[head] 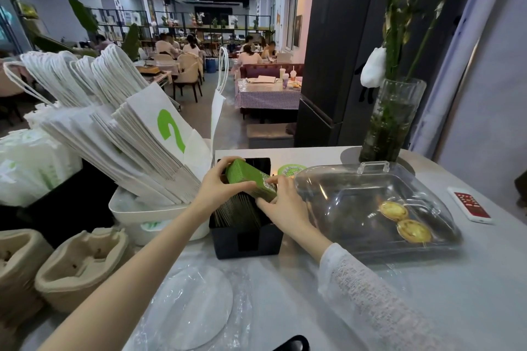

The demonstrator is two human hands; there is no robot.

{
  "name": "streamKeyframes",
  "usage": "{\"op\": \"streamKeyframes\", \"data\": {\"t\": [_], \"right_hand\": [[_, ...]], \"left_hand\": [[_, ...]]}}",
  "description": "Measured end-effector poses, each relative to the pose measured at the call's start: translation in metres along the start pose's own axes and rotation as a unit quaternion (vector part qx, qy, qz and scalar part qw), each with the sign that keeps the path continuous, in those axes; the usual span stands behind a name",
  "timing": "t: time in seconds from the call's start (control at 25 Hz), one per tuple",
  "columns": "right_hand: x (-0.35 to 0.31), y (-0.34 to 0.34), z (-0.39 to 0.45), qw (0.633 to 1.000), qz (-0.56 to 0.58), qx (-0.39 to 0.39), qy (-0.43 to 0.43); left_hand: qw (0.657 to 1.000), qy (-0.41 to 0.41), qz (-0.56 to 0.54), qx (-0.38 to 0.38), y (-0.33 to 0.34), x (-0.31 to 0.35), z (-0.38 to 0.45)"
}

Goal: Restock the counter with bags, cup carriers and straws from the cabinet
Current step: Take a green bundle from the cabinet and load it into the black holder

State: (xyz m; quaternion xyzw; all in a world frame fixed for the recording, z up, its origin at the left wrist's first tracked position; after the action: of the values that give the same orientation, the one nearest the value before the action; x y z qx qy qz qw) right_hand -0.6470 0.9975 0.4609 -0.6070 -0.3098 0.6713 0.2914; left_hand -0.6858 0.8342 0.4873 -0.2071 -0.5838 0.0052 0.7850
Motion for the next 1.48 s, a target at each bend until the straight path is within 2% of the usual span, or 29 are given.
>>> {"op": "streamKeyframes", "data": {"t": [0.08, 0.2, 0.44, 0.6, 0.76, 0.92, 1.0, 1.12, 1.24, 1.36, 1.48], "right_hand": [[0.004, -0.006, 0.002, 0.998, 0.062, 0.009, 0.003], [0.003, -0.013, 0.002, 0.993, 0.108, 0.016, -0.041], [-0.026, -0.034, -0.010, 0.978, -0.069, 0.089, -0.175], [-0.040, -0.052, -0.022, 0.952, -0.097, 0.156, -0.245], [-0.047, -0.056, -0.029, 0.944, -0.044, 0.123, -0.302], [-0.048, -0.055, -0.036, 0.946, -0.005, 0.100, -0.307], [-0.056, -0.058, -0.041, 0.940, -0.009, 0.114, -0.321], [-0.073, -0.064, -0.051, 0.924, -0.044, 0.165, -0.342], [-0.071, -0.074, -0.052, 0.928, 0.011, 0.202, -0.314], [-0.053, -0.081, -0.046, 0.940, 0.099, 0.217, -0.243], [-0.036, -0.079, -0.038, 0.947, 0.141, 0.219, -0.187]], "left_hand": [[1.000, 0.002, -0.027, 0.004, -0.001, 0.003, 0.001], [0.997, -0.003, -0.082, -0.005, -0.002, 0.007, 0.002], [0.973, -0.032, -0.226, -0.032, -0.004, 0.003, 0.001], [0.941, -0.063, -0.321, -0.092, 0.009, -0.008, 0.000], [0.916, -0.081, -0.376, -0.112, 0.019, -0.018, -0.001], [0.901, -0.082, -0.414, -0.103, 0.027, -0.014, 0.002], [0.908, -0.095, -0.399, -0.084, 0.030, -0.014, 0.004], [0.926, -0.095, -0.351, -0.098, 0.036, -0.013, 0.003], [0.954, -0.065, -0.283, -0.073, 0.031, -0.012, 0.000], [0.993, -0.014, -0.113, -0.032, 0.014, -0.003, -0.001], [0.993, 0.054, 0.104, -0.021, 0.004, 0.006, -0.005]]}}
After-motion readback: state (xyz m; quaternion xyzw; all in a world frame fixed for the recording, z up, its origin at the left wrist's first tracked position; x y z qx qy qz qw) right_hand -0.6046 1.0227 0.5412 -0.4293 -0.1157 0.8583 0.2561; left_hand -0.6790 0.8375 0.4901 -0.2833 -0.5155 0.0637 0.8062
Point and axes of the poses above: each hand's wrist, its own z-axis towards the middle knuckle, its own y-axis out of the palm, x = y × z, the point moved 10 cm from there along z, towards the middle knuckle, and after that the axes turned 12 degrees about -x, right-handed, at the moved point
